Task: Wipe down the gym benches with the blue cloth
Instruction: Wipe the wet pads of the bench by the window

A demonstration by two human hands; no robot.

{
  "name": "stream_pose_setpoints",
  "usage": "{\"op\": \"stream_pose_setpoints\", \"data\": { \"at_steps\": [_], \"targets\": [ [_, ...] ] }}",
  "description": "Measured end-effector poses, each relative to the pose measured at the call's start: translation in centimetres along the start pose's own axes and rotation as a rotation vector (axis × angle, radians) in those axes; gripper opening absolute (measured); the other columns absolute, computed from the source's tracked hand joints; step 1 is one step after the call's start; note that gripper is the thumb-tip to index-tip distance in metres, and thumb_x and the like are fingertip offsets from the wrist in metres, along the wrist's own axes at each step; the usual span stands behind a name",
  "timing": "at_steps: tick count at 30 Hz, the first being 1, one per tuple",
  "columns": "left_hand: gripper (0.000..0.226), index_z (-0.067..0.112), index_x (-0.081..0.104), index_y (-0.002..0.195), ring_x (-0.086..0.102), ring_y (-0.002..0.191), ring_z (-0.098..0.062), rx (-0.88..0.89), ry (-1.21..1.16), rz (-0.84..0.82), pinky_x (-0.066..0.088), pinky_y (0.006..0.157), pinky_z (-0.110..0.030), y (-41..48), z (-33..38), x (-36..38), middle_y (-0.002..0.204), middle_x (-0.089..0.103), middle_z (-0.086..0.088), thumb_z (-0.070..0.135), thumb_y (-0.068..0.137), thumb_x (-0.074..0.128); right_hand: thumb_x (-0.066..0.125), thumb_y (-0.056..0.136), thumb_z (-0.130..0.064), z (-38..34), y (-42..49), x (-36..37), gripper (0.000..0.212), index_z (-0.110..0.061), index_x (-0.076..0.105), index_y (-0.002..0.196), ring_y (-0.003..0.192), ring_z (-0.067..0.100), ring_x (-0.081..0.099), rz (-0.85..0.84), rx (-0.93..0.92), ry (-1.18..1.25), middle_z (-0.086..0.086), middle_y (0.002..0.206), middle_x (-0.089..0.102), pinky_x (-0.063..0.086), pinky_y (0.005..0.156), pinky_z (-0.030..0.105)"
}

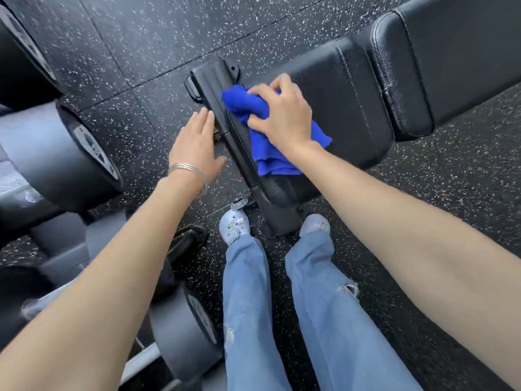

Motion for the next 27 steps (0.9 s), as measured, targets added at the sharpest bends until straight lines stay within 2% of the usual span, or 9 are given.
{"op": "stream_pose_setpoints", "data": {
  "at_steps": [4,8,12,14,17,20,23,25,27],
  "targets": [
    [0.084,0.005,0.011,0.150,0.010,0.147,-0.024,0.004,-0.033,-0.006,0.012,0.120,-0.037,0.5,-0.8,-0.5,0.159,0.010,-0.009,0.026,0.087,0.063,0.060,0.080,-0.042,-1.3,4.8,0.3,0.037,-0.033,0.059,0.117,0.104,0.021,0.049,-0.036,0.047,-0.009,0.002,0.115,0.048,0.042,0.081,0.030],
    [0.074,0.004,0.015,0.149,0.015,0.145,-0.024,-0.048,-0.107,0.011,0.012,0.119,-0.031,1.1,-2.1,-0.6,0.157,0.016,-0.011,0.020,0.091,0.057,0.062,0.078,-0.040,-1.2,2.5,1.0,0.035,-0.030,0.064,0.111,0.095,0.025,0.052,0.031,0.041,0.018,0.005,0.107,0.052,0.042,0.077,0.032],
    [0.065,0.003,0.023,0.148,0.024,0.142,-0.026,-0.034,-0.155,0.025,0.016,0.118,-0.030,2.0,-2.0,-0.8,0.155,0.024,-0.013,0.008,0.090,0.053,0.058,0.063,-0.038,-2.5,-2.8,1.3,0.032,-0.025,0.071,0.090,0.068,0.027,0.053,0.120,-0.229,-0.008,0.007,0.084,0.057,0.046,0.060,0.032],
    [0.063,0.006,0.024,0.148,0.026,0.141,-0.026,-0.017,-0.166,0.019,0.020,0.117,-0.032,2.4,-1.4,-0.8,0.155,0.025,-0.011,0.002,0.089,0.047,0.060,0.062,-0.035,-2.5,-5.6,1.9,0.029,-0.025,0.071,0.087,0.064,0.025,0.050,0.091,-0.375,-0.051,0.006,0.080,0.057,0.042,0.057,0.030],
    [0.064,0.011,0.025,0.148,0.029,0.141,-0.024,0.017,-0.166,0.034,0.025,0.116,-0.036,2.6,-0.5,-1.1,0.155,0.026,-0.007,-0.004,0.088,0.040,0.061,0.064,-0.033,-0.8,-8.9,1.8,0.025,-0.024,0.072,0.086,0.062,0.023,0.048,0.062,-0.498,-0.027,0.005,0.079,0.058,0.040,0.056,0.028],
    [0.059,0.008,0.025,0.148,0.029,0.141,-0.024,0.049,-0.173,0.051,0.023,0.117,-0.033,2.7,0.8,-1.6,0.154,0.027,-0.008,-0.001,0.091,0.039,0.062,0.065,-0.030,1.3,-11.4,1.4,0.026,-0.025,0.069,0.089,0.063,0.024,0.050,0.047,-0.579,0.007,0.005,0.080,0.058,0.039,0.058,0.028],
    [0.055,0.006,0.023,0.148,0.025,0.142,-0.024,0.066,-0.200,0.046,0.018,0.118,-0.030,2.9,2.2,-1.8,0.155,0.025,-0.010,0.007,0.095,0.040,0.060,0.066,-0.030,3.8,-13.2,1.0,0.033,-0.028,0.058,0.098,0.065,0.023,0.047,0.030,-0.609,0.016,0.002,0.085,0.049,0.037,0.060,0.028],
    [0.057,0.005,0.021,0.148,0.022,0.144,-0.023,0.065,-0.215,0.041,0.017,0.119,-0.031,3.2,3.0,-1.7,0.156,0.022,-0.010,0.014,0.096,0.042,0.059,0.065,-0.030,5.5,-13.7,0.8,0.034,-0.029,0.056,0.099,0.065,0.022,0.047,0.017,-0.575,0.008,0.001,0.087,0.047,0.037,0.061,0.028],
    [0.061,0.005,0.018,0.149,0.017,0.145,-0.023,0.059,-0.214,0.033,0.014,0.119,-0.030,3.5,3.8,-1.7,0.157,0.018,-0.011,0.022,0.097,0.045,0.060,0.065,-0.030,7.2,-13.6,0.5,0.034,-0.031,0.058,0.098,0.066,0.021,0.048,0.009,-0.465,0.013,0.000,0.087,0.049,0.039,0.062,0.027]
  ]
}}
Point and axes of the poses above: each hand's wrist, its own y-axis towards the middle knuckle, its own x-axis out of the palm, z = x × y, the point moved 10 cm from there along y, towards the middle knuckle
